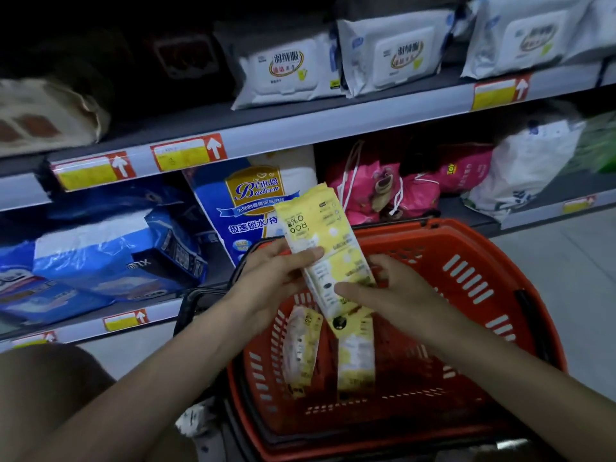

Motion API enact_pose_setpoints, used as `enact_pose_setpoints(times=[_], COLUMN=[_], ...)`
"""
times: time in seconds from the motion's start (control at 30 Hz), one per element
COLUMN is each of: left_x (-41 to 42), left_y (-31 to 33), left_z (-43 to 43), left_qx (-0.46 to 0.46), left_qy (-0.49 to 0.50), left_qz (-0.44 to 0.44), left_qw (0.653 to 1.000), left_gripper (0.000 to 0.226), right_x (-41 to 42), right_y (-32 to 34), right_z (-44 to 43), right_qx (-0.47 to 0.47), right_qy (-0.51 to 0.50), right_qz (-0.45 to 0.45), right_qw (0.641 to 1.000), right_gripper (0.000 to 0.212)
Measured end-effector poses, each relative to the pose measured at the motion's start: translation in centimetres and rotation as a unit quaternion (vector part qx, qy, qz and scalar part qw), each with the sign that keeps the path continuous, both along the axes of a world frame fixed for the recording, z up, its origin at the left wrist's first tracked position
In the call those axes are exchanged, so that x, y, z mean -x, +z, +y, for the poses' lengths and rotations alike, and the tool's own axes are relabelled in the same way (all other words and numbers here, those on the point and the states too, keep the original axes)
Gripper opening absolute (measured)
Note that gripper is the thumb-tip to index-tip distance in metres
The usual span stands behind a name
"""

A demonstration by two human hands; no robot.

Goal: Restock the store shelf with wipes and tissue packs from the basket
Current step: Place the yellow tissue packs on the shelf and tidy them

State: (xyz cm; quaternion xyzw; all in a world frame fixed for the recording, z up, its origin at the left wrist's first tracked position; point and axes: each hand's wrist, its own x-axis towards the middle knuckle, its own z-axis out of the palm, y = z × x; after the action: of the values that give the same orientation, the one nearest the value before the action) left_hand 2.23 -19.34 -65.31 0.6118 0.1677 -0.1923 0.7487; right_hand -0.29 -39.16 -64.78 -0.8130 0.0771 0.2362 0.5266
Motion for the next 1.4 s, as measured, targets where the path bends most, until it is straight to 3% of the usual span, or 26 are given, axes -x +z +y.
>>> enact_pose_setpoints(times=[0.1, 0.23, 0.33, 0.57, 0.8, 0.93, 1.03, 1.2, 1.4], left_x=[-0.5, -0.1, 0.2, 0.9, 0.2, -0.2, -0.2, 0.1, 2.0], left_y=[-0.3, -1.1, -1.4, -2.6, -2.5, -2.4, -2.1, -0.6, 0.0], left_z=[0.3, 0.9, 0.9, 1.3, 1.8, 1.6, 1.2, 0.5, -0.5], left_qx=[0.048, 0.114, 0.122, -0.036, -0.144, -0.175, -0.121, 0.009, 0.163], left_qy=[0.028, 0.051, 0.046, -0.025, 0.047, 0.003, -0.065, -0.148, -0.184], left_qz=[0.008, 0.039, 0.042, 0.062, -0.030, -0.075, -0.066, 0.014, 0.090], left_qw=[0.998, 0.991, 0.991, 0.997, 0.988, 0.982, 0.988, 0.989, 0.965], left_gripper=[0.032, 0.040, 0.037, 0.042, 0.035, 0.037, 0.047, 0.049, 0.046], right_x=[-0.7, -1.0, -1.1, -2.2, -3.5, -3.2, -3.2, -3.1, -3.6], right_y=[-0.6, -1.1, -1.2, 0.4, 0.5, 1.3, 2.2, 2.6, 1.9], right_z=[-0.3, -0.5, -0.3, -1.1, -2.8, -2.7, -2.5, -2.1, -2.3], right_qx=[-0.032, -0.180, -0.249, -0.240, -0.236, -0.247, -0.265, -0.332, -0.379], right_qy=[-0.103, -0.146, -0.179, -0.245, -0.277, -0.270, -0.253, -0.208, -0.176], right_qz=[-0.003, 0.063, 0.071, -0.020, -0.041, -0.047, -0.070, -0.096, -0.016], right_qw=[0.994, 0.971, 0.949, 0.939, 0.930, 0.930, 0.928, 0.915, 0.908], right_gripper=[0.071, 0.040, 0.046, 0.035, 0.059, 0.068, 0.070, 0.050, 0.055])
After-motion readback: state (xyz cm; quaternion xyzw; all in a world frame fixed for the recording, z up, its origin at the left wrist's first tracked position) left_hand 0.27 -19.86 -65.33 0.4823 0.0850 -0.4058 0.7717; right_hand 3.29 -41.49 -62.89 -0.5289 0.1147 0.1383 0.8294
